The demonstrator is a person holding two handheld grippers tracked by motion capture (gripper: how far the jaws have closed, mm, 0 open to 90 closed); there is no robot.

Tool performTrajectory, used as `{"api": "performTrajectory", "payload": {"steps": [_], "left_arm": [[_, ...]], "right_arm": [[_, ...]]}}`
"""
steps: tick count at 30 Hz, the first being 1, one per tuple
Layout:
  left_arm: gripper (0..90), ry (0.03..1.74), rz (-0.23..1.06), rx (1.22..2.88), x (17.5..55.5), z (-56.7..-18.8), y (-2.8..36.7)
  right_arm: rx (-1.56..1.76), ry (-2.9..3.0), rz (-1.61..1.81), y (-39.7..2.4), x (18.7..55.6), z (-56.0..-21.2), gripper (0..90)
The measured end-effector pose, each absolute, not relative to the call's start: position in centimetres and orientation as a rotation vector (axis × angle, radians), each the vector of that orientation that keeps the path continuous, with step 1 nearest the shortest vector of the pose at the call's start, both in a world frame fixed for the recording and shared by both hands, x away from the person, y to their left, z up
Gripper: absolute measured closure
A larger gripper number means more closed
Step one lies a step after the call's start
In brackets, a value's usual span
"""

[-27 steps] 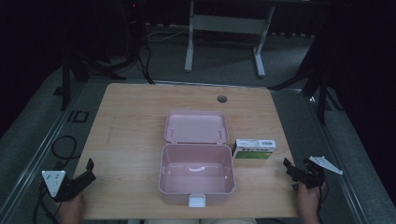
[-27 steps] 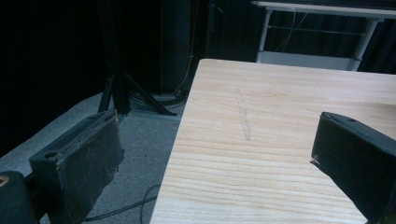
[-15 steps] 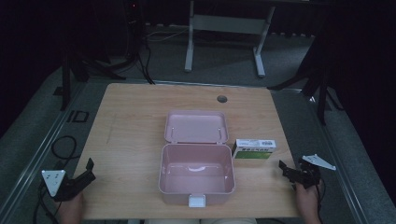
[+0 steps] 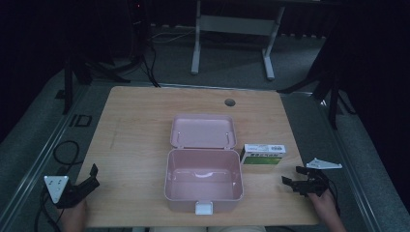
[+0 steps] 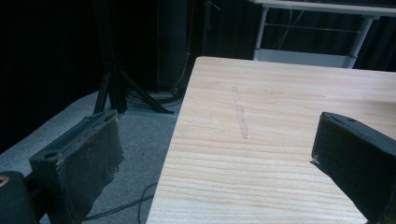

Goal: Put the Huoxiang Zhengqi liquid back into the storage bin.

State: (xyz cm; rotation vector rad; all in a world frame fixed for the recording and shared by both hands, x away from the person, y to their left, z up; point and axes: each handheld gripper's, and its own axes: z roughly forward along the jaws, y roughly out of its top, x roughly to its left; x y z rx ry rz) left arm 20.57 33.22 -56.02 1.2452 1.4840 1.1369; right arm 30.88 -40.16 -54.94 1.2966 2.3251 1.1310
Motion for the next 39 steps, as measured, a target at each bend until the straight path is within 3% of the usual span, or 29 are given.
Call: {"api": "performTrajectory", "payload": {"steps": [10,39], "left_arm": [[2.1,1.476,1.127,1.248,20.6,-56.0,33.3],[2.1,1.457,1.119,1.283,20.6,-56.0,33.1]], "right_arm": [[1.064,2.598,0.981,-38.3,30.7,-53.9,10.8],[0.472,3.054,0.13,-30.8,31.1,-49.5,13.8]]}}
